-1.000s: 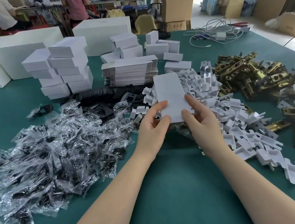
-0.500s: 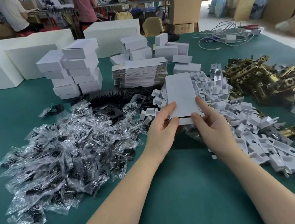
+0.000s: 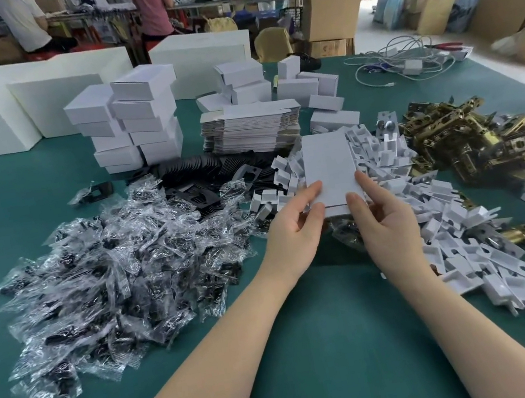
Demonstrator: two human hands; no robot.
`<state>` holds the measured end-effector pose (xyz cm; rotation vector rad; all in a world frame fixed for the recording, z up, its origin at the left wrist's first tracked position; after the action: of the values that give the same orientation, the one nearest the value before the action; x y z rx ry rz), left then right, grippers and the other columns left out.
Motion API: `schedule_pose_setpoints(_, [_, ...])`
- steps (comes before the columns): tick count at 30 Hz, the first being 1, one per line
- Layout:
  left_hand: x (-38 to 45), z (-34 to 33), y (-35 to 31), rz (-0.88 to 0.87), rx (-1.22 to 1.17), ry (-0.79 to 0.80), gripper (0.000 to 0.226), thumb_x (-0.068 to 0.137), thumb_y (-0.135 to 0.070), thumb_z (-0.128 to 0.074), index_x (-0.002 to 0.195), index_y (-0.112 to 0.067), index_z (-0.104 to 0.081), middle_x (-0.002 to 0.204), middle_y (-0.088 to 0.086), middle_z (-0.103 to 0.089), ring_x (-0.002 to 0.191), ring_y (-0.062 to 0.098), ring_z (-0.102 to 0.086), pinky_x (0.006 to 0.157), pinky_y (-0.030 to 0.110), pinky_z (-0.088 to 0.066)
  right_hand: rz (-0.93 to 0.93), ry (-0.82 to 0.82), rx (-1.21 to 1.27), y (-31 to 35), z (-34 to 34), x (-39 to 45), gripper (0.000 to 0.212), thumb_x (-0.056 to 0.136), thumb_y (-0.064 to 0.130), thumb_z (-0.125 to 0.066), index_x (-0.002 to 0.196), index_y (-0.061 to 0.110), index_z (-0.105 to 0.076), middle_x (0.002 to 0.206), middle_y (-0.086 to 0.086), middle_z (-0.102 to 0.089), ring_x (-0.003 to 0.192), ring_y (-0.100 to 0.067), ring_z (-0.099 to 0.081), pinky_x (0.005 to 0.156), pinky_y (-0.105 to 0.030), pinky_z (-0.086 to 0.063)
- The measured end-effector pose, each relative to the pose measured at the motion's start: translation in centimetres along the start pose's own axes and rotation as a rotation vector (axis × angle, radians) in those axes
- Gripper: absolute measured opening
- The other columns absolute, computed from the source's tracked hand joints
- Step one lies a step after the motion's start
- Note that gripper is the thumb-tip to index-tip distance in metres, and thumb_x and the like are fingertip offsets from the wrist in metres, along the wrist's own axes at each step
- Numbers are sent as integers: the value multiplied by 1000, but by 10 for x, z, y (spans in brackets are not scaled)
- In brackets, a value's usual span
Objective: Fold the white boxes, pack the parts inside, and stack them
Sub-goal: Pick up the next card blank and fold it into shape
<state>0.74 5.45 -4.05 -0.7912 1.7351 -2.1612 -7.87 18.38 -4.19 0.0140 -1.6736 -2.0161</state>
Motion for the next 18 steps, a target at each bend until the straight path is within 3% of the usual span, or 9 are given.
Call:
schedule_pose_setpoints(2, [1,-1,0,-15,36,5,36,103,-15,-50,139,-13,-54,127,-17,-53,108,-28,-46,92,-2,-34,10,-33,28,1,1,-1,48,97,36,-58,143,24,-51,67,6,-50,52,0,-40,50,-8,-36])
schedule_pose_setpoints(4, [1,-3,1,-24,61,4,36,104,-18,-49,139,-14,-54,126,-20,-52,106,-31,-44,91,-3,-32,27,-54,25,5,3,-3,47,97,35,-59,142,21,-52,65,-6,-57,49,-4,-45,47,-12,-37])
schedule_pose_setpoints(6, [1,-3,1,-34,78,-6,35,104,-20,-49,138,-14,-55,125,-21,-52,105,-32,-43,90,-4,-32,49,-83,12,9,5,-5,46,97,34,-60,140,18,-55,94,-19,-68,72,-6,-63,58,-16,-47])
schedule_pose_setpoints(8, [0,-3,0,-36,92,-25,35,104,-22,-48,137,-14,-56,124,-20,-54,105,-31,-44,91,-3,-33,66,-86,-5,13,5,-6,49,94,38,-60,138,17,-56,105,-13,-68,81,-1,-62,62,-8,-45])
schedule_pose_setpoints(10, [-1,0,-2,-35,89,-55,34,105,-23,-47,136,-15,-57,124,-18,-55,107,-26,-47,93,-1,-34,69,-33,-45,14,1,-6,52,92,44,-58,139,22,-55,103,-4,-71,71,9,-58,65,-2,-41])
schedule_pose_setpoints(13, [-1,5,-4,-27,70,-102,33,105,-23,-46,134,-15,-59,124,-17,-57,120,-6,-52,104,12,-38,59,39,-24,14,-5,-6,46,96,34,-58,141,28,-51,131,12,-59,81,10,-56,80,-7,-45])
schedule_pose_setpoints(15, [-1,7,-4,-18,59,-119,32,105,-22,-46,132,-15,-61,120,-17,-59,119,-3,-53,106,20,-42,53,37,5,14,-5,-6,42,96,31,-61,137,27,-57,117,28,-62,92,6,-58,90,-17,-49])
schedule_pose_setpoints(18, [-2,7,-5,-16,66,-128,30,103,-26,-49,128,-16,-63,116,-19,-62,109,-9,-56,101,21,-45,61,-10,46,15,-2,-7,30,94,28,-65,124,30,-66,84,34,-66,79,8,-60,76,-6,-46])
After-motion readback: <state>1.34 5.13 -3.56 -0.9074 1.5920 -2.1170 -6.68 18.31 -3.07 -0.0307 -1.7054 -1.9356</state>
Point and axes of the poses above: each hand's wrist, its own x-axis towards the middle knuckle, its own z-axis out of the back of the hand, y = z × x, the point moved 6 cm from there along x, towards the middle knuckle
